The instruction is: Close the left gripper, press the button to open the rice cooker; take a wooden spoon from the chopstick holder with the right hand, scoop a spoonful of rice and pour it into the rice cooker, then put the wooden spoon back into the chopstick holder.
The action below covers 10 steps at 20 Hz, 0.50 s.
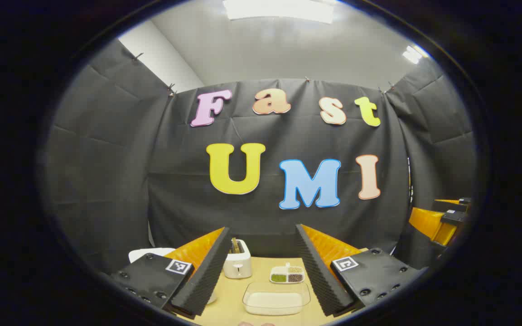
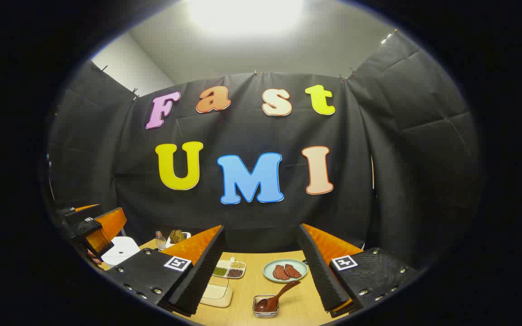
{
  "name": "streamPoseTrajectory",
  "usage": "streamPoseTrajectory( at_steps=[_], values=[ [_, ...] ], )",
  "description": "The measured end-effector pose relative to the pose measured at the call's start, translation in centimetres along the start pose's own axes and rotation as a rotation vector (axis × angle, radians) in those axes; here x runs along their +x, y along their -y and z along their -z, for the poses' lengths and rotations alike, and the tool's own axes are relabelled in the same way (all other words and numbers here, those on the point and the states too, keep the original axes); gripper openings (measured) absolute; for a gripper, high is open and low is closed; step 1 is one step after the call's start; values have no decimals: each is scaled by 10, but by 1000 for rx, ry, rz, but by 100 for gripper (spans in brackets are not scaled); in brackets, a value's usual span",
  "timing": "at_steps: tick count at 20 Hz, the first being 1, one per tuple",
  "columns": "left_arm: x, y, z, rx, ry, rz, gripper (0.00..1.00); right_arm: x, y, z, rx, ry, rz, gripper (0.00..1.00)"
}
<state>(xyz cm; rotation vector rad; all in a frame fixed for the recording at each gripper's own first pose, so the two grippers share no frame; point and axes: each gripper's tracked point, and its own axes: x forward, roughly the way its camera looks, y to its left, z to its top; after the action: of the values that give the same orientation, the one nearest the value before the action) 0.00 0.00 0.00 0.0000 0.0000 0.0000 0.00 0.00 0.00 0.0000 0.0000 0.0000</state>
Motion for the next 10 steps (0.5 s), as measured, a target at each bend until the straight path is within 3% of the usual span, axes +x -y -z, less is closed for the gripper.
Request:
streamPoseTrajectory(
  at_steps=[10],
  values=[
    [5, -19, 18, 11, -13, -29, 96, 7, -12, -1, -19, 23, -6, 97]
  ],
)
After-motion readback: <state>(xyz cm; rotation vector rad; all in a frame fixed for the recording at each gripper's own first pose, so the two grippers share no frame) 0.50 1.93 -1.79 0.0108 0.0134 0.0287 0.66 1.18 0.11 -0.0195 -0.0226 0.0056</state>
